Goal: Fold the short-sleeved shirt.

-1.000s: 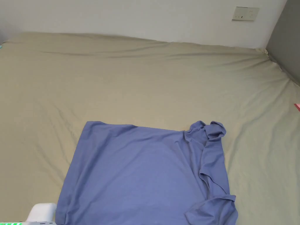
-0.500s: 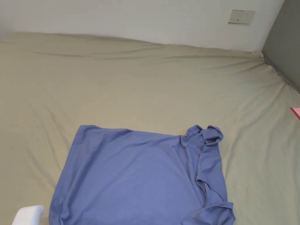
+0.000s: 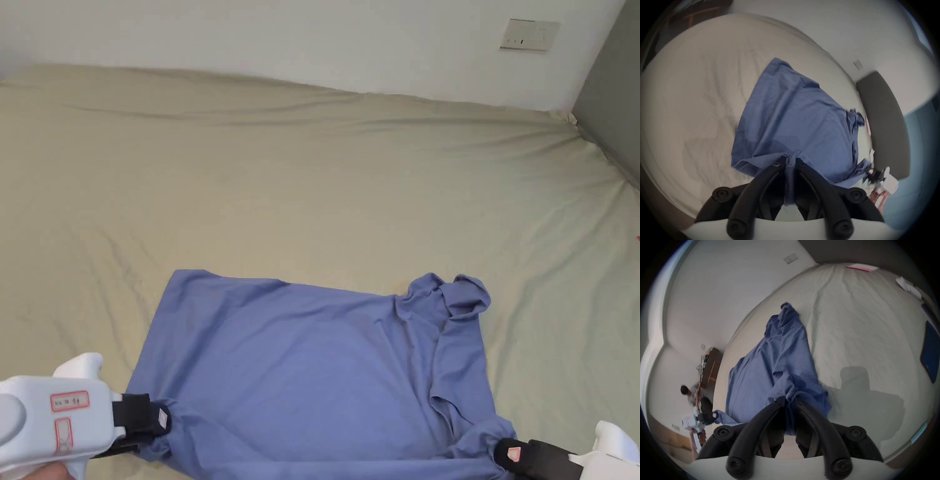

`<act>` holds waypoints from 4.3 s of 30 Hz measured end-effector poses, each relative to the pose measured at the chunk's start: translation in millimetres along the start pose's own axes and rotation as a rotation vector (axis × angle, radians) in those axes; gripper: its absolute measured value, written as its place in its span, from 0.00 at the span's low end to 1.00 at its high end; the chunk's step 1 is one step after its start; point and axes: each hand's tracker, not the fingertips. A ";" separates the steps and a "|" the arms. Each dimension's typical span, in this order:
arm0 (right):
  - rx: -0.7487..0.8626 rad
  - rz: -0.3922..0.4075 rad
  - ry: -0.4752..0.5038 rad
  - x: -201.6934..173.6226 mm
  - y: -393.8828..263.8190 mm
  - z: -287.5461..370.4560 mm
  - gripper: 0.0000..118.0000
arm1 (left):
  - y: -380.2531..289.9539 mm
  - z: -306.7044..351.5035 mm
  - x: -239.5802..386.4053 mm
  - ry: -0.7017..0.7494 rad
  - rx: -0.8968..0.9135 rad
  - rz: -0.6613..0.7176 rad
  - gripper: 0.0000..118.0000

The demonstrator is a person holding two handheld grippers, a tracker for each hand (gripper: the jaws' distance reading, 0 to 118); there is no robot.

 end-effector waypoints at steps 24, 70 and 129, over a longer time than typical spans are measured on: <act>-0.036 0.438 -0.327 -34.2 -2.9 -64.7 0.12 | 7.6 -19.0 2.3 0.287 0.120 -0.231 0.93; 0.393 0.721 -0.101 -130.3 -100.4 119.3 0.05 | -81.4 97.4 56.4 0.180 0.270 -0.424 0.05; -0.118 0.707 -0.250 -83.3 -54.8 -12.4 0.20 | -44.5 -5.6 -5.0 0.274 0.052 -0.422 0.07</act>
